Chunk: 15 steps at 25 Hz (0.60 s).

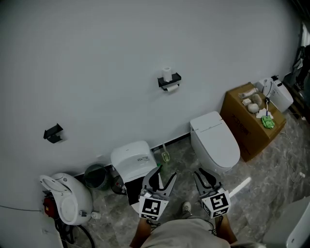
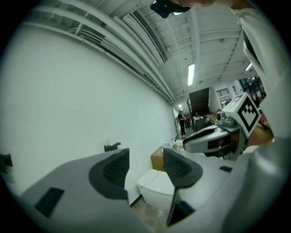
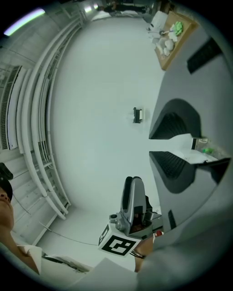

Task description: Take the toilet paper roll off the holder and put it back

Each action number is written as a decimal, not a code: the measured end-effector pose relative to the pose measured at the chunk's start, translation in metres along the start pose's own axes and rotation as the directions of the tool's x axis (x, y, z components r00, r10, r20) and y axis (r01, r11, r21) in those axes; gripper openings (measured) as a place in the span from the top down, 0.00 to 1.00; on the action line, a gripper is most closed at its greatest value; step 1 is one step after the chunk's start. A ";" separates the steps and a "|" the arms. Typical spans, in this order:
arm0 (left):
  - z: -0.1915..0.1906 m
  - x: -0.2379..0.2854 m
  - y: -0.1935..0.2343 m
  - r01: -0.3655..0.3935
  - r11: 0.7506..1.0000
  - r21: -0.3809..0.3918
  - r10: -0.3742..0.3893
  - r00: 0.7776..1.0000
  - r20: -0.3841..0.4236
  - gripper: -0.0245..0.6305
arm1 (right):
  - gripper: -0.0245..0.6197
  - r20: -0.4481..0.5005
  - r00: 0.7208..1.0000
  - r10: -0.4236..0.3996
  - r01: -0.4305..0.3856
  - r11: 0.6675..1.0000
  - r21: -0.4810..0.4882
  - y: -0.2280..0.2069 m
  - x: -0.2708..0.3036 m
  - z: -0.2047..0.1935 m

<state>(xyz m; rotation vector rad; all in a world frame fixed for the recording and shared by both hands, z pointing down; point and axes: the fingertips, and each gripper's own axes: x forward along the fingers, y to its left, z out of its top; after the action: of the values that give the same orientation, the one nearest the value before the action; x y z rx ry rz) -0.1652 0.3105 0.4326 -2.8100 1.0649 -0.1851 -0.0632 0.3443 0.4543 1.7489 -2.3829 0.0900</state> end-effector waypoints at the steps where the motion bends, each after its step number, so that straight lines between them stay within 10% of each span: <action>1: 0.001 0.007 0.001 -0.005 1.000 0.001 0.005 1.000 -0.002 0.59 | 0.84 0.001 1.000 0.004 -0.004 1.000 0.002 -0.007 0.004 0.001; 15: 0.015 0.094 0.003 -0.075 0.997 0.020 0.076 0.996 -0.036 0.60 | 0.85 0.019 0.995 0.094 -0.094 0.995 0.022 -0.081 0.042 0.007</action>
<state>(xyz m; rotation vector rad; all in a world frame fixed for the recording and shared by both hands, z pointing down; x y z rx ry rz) -0.0949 0.2464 0.4240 -2.7545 1.1690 -0.2387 0.0014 0.2792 0.4503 1.6536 -2.4863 0.1162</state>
